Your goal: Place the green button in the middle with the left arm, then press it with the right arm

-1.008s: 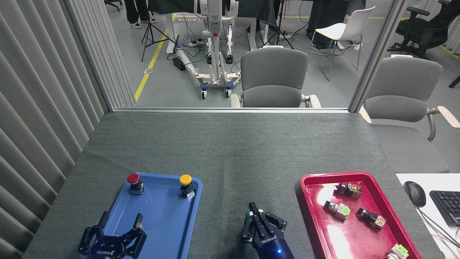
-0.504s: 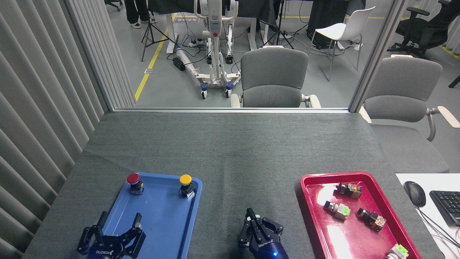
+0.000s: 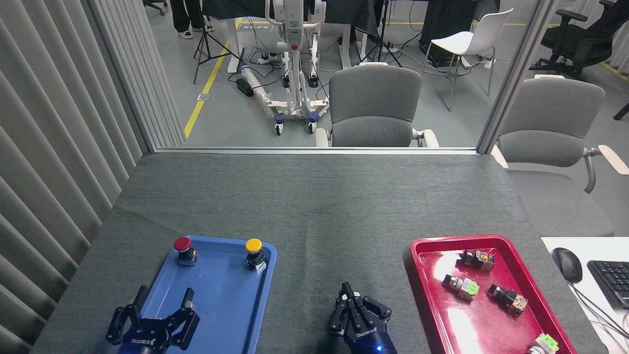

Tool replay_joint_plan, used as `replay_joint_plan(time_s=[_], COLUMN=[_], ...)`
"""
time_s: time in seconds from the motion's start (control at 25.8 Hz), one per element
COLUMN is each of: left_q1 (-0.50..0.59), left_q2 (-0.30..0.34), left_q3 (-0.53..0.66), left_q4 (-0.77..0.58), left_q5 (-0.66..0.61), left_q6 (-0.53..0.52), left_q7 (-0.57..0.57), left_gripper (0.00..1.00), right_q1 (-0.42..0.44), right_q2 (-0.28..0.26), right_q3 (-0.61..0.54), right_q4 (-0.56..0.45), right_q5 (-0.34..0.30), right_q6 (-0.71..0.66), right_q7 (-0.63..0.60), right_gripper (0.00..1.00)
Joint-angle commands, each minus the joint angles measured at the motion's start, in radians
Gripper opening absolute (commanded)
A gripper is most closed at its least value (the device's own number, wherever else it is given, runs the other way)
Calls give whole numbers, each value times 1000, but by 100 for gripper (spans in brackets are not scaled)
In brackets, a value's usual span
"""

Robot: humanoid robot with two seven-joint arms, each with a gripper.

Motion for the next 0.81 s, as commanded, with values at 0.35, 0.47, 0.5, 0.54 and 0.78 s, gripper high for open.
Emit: replay_joint_plan(time_s=[0.35,0.47,0.5,0.54,0.78], left_q1=[-2,-3,-3,-3,-3], left_q2=[0,0,0,-2,-6], left_q3=[0,0,0,0,3], left_q4=[2,2,0,0,-6], left_q5=[2,0,0,0,0], left_q6=[0,0,0,2,22], left_q7=[0,0,0,0,-2], left_gripper=[99,99,99,99,99], right_q1=[17,52,64,81,164], right_q2=[-15,-34,-40,-41,-93], right_q3=[-53,-108,-134,-157,-237], right_q4=[-115,-155,-169,-180,-235], right_q5=[-8,-21,-23,-23,-26], right_q6=[46,46,46,45,36], right_q7=[-47,-47,-47,-47,-47], right_gripper=[39,69,77,84,98])
